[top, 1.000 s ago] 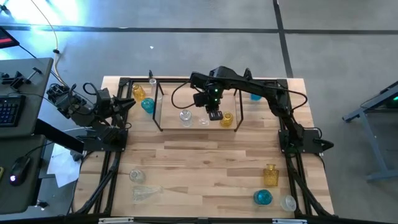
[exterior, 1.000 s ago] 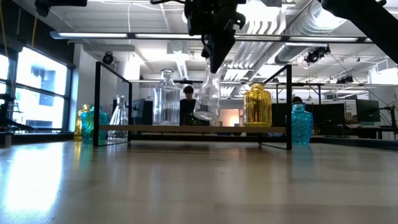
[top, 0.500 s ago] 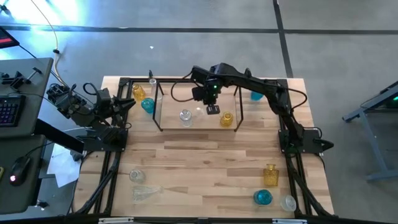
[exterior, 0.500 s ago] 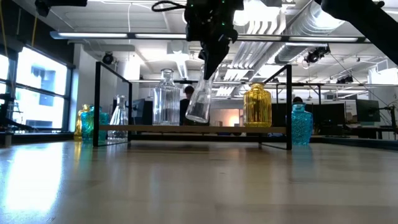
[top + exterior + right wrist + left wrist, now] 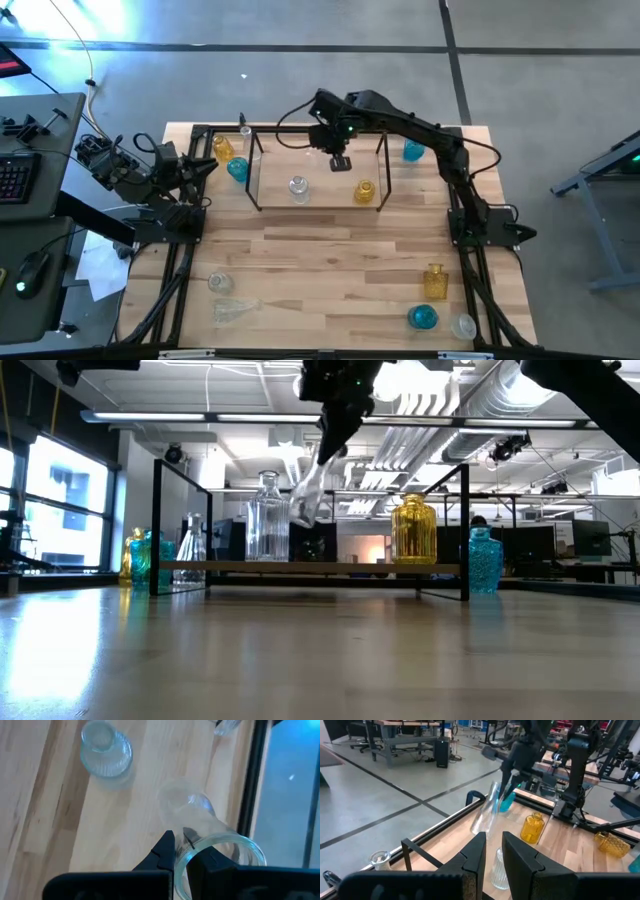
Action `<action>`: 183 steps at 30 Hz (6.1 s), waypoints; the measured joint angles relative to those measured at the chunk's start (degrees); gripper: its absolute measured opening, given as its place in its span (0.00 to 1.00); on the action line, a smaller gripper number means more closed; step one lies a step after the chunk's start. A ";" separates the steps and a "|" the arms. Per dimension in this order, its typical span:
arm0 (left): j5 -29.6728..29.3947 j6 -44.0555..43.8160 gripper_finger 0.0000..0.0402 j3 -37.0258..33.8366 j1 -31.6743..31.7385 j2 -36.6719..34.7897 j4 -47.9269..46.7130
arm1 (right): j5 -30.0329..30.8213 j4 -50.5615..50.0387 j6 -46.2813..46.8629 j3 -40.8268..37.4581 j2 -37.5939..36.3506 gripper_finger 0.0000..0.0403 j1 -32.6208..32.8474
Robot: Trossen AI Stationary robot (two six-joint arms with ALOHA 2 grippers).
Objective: Sort vases onto shelf
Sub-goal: Put the transparent vase on the shelf aligned with the other transparent vase
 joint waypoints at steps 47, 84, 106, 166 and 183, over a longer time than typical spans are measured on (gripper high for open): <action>-0.22 -0.45 0.14 0.00 0.02 0.48 0.18 | -8.46 0.77 1.99 -3.19 4.20 0.00 -1.06; -0.24 -0.32 0.14 0.00 0.00 0.46 0.07 | -8.39 0.26 1.99 -2.34 6.08 0.14 -0.61; -0.24 -0.35 0.14 0.00 0.01 0.48 0.00 | -5.35 0.15 0.44 -0.93 6.05 0.14 1.76; 2.16 0.09 0.14 0.00 0.01 0.48 -0.08 | -9.76 4.62 4.03 -5.81 3.74 0.00 -2.04; 2.12 0.11 0.14 0.00 0.00 0.48 -0.06 | -12.73 7.16 3.43 -5.81 3.72 0.00 -1.34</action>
